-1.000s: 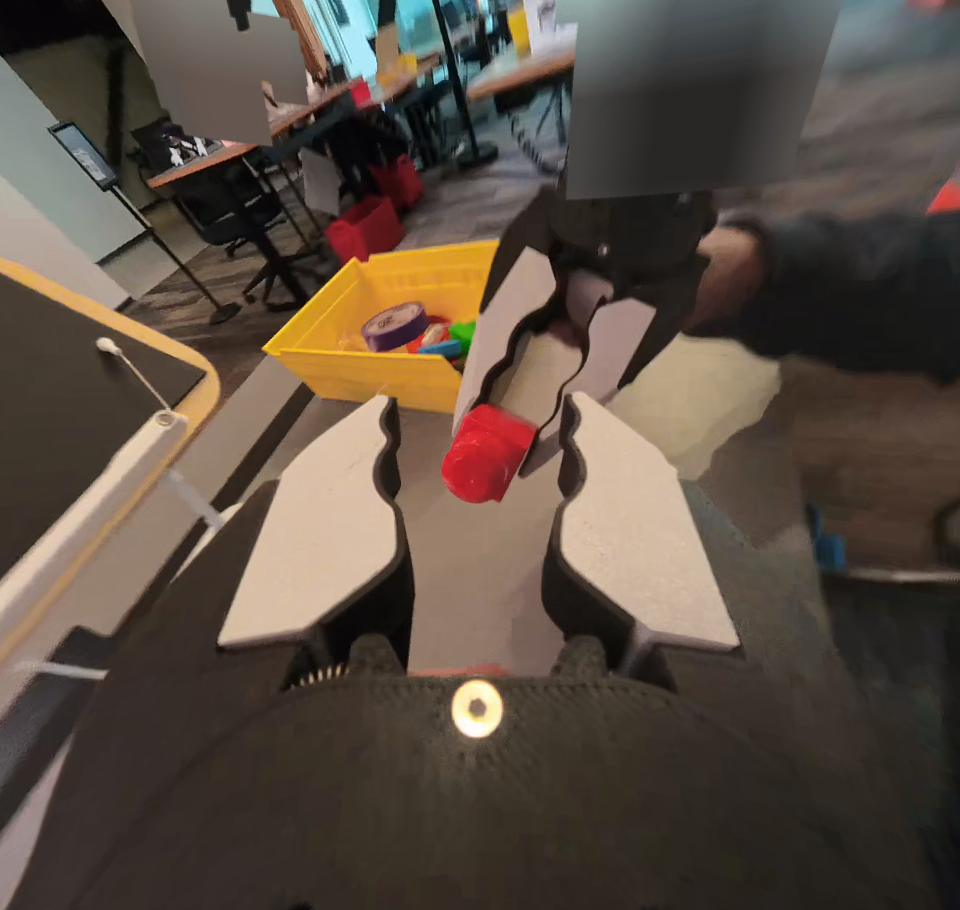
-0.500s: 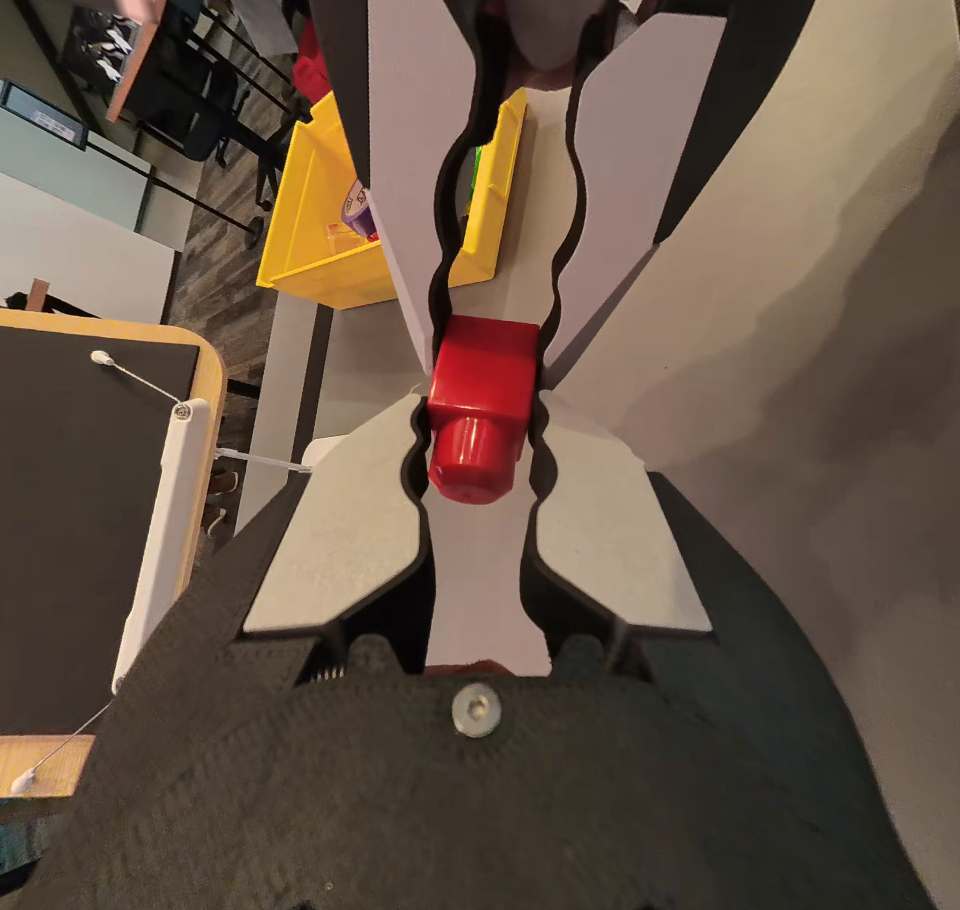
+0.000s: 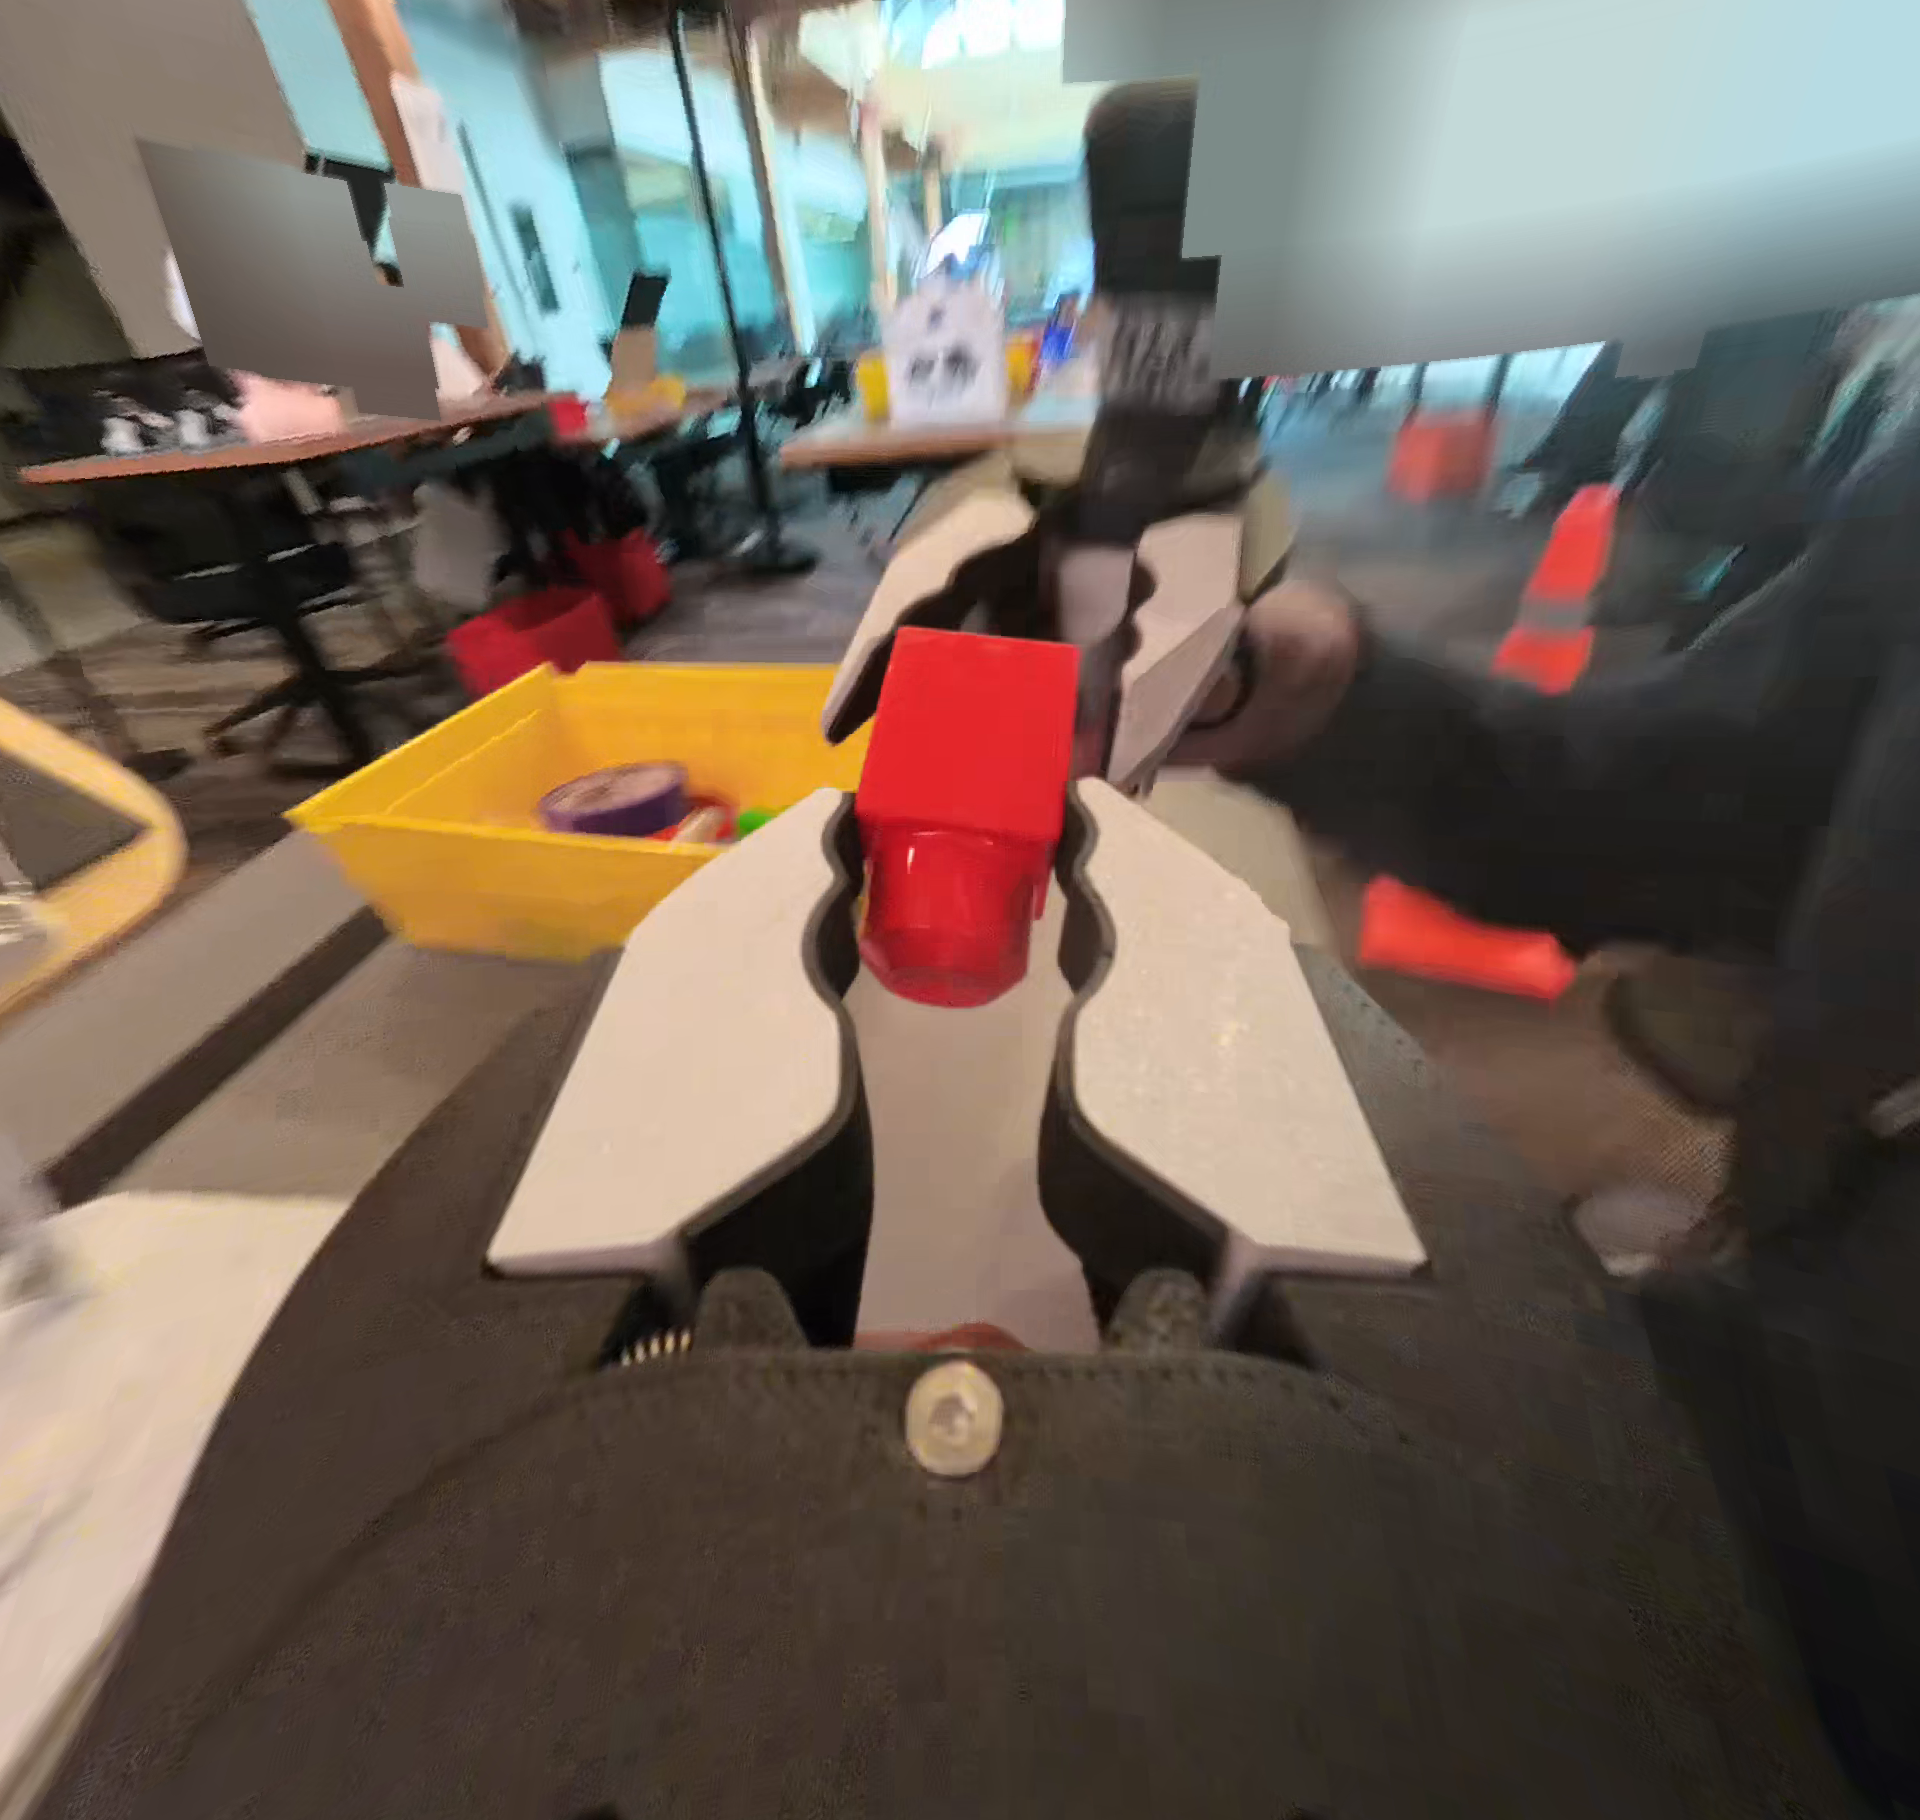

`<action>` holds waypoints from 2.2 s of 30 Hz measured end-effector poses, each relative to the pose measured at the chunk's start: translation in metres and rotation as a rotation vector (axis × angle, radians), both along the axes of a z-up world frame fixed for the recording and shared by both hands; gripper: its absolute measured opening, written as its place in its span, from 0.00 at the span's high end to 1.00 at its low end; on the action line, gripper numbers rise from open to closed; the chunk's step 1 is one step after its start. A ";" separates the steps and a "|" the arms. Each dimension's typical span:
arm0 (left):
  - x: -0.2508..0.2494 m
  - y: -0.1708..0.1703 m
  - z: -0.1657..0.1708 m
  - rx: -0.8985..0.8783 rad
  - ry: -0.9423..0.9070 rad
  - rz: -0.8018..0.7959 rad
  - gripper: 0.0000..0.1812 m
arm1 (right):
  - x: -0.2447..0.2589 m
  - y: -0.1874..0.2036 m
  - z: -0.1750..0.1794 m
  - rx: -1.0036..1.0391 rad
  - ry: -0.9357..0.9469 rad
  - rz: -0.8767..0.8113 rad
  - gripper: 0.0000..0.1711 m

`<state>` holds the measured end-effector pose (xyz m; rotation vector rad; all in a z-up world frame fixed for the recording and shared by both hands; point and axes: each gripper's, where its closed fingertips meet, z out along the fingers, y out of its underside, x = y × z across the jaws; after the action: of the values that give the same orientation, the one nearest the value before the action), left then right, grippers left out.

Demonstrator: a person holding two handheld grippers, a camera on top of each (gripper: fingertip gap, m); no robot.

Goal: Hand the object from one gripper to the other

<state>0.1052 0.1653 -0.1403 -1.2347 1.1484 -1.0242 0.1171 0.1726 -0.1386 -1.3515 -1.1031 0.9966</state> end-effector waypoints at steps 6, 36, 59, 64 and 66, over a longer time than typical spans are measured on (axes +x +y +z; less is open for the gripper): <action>0.004 -0.017 0.024 0.049 -0.159 -0.136 0.81 | -0.001 -0.008 0.020 -0.525 0.524 0.350 0.64; 0.017 -0.006 -0.011 0.641 0.352 0.133 0.66 | -0.031 0.003 -0.022 -0.412 0.193 0.119 0.61; 0.016 0.054 -0.061 0.920 0.709 0.574 0.80 | -0.030 0.046 -0.072 -0.232 -0.211 -0.339 0.60; 0.012 0.057 -0.055 0.860 0.634 0.597 0.80 | -0.023 0.045 -0.062 -0.215 -0.180 -0.343 0.54; 0.007 0.060 -0.049 0.821 0.581 0.613 0.80 | -0.019 0.042 -0.057 -0.203 -0.168 -0.337 0.56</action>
<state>0.1124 0.2254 -0.1892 -1.0881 1.2968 0.2955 0.0980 0.2142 -0.1955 -1.7449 -0.8722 0.7719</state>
